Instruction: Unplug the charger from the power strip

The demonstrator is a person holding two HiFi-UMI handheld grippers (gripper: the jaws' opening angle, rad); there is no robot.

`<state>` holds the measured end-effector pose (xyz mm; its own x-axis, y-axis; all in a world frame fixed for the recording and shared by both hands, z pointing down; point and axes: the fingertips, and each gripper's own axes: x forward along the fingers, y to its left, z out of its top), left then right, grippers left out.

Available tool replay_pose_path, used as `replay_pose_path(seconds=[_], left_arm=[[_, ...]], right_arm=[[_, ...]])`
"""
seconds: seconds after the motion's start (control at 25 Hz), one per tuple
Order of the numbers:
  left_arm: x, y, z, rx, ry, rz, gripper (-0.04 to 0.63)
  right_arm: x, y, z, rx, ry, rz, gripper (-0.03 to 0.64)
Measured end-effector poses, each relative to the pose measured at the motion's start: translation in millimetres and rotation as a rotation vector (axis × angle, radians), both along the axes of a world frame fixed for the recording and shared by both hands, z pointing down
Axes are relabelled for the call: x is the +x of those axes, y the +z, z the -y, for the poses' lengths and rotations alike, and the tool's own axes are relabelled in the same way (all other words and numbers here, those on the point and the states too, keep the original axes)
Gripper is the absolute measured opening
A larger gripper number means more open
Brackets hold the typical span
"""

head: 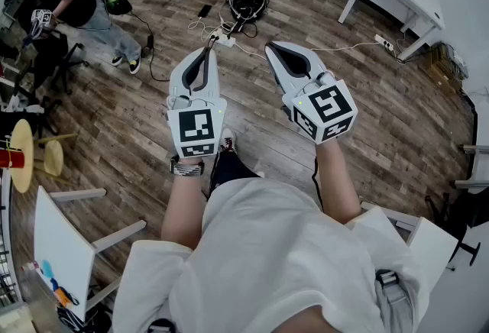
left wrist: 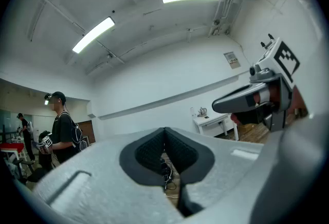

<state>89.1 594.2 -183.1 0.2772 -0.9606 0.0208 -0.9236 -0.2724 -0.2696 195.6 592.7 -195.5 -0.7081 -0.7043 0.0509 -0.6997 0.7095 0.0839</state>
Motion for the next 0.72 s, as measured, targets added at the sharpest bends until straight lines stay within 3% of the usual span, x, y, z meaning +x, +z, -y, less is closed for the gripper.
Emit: replay_pose_path(seconds=[0.28, 0.72], left_arm=[[7.4, -3.1, 7.2, -0.006, -0.019, -0.005, 0.005], [-12.5, 4.8, 29.2, -0.027, -0.061, -0.029, 0.005]], right_arm=[[17.3, -4.8, 10.8, 0.021, 0.017, -0.015, 0.012], [13.6, -6.8, 37.4, -0.014, -0.024, 0.022, 0.003]])
